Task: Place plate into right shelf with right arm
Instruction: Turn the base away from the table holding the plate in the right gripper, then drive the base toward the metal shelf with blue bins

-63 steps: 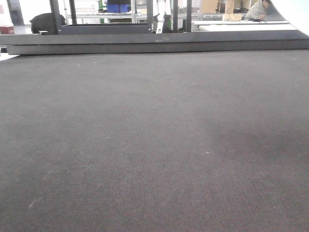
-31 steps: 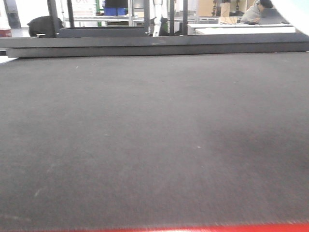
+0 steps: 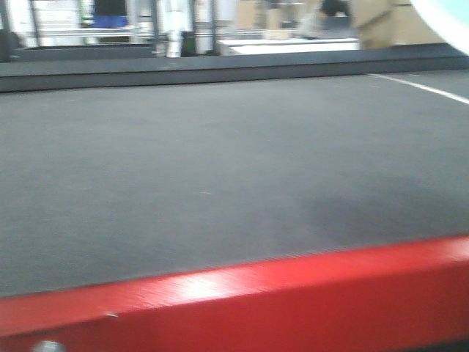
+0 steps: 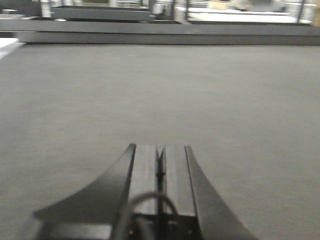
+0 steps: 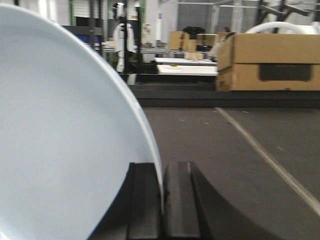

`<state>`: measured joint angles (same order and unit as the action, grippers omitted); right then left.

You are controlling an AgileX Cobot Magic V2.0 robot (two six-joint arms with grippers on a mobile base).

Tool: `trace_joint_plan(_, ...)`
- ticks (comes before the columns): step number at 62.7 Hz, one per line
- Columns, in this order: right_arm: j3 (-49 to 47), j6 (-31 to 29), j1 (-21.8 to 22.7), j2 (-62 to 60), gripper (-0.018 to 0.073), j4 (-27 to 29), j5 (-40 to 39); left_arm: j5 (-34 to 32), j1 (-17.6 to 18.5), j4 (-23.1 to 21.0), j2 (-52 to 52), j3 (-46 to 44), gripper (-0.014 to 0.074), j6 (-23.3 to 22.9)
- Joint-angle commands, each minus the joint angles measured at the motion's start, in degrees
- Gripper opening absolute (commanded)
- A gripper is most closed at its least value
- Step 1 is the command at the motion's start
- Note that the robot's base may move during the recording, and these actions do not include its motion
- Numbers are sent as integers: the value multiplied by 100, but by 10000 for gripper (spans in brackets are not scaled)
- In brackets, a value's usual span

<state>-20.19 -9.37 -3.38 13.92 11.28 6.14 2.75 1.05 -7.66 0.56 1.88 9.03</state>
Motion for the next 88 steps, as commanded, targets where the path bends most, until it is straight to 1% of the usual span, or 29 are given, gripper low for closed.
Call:
trace_joint_plan(1, -167, -23, 20, 38, 56, 24, -524, -516, 11, -47, 59, 59, -128, -40)
trace_joint_plan(88, -167, -23, 20, 38, 56, 24, -524, -516, 11, -47, 59, 59, -128, -40)
